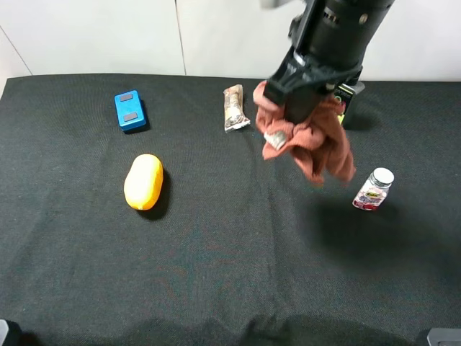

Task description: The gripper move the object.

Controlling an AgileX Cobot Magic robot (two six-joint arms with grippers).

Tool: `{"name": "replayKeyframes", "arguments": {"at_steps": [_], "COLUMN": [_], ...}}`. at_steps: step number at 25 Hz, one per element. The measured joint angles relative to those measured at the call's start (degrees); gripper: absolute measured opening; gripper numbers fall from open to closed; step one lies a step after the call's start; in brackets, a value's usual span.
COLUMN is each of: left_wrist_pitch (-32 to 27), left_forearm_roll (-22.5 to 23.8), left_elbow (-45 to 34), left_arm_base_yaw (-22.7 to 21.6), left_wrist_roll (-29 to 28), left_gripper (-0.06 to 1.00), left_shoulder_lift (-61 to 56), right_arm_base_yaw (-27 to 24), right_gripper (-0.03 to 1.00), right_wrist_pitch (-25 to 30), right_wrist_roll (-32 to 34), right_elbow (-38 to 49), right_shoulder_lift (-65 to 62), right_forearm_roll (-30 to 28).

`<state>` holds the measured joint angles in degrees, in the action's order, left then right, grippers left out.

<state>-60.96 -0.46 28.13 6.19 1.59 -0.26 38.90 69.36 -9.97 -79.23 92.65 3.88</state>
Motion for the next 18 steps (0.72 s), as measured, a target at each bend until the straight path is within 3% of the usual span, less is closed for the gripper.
{"name": "replayKeyframes", "arguments": {"at_steps": [18], "left_wrist_pitch": [0.0], "left_forearm_roll": [0.0], "left_elbow": [0.0], "left_arm_base_yaw": [0.0], "left_wrist_roll": [0.0], "left_gripper": [1.00], "left_shoulder_lift": [0.0], "right_arm_base_yaw": [-14.3], "right_gripper": [0.08], "right_wrist_pitch": [0.2], "right_wrist_roll": [2.9], "right_elbow": [-0.6], "right_shoulder_lift": [0.0], "right_forearm_roll": [0.3]}}
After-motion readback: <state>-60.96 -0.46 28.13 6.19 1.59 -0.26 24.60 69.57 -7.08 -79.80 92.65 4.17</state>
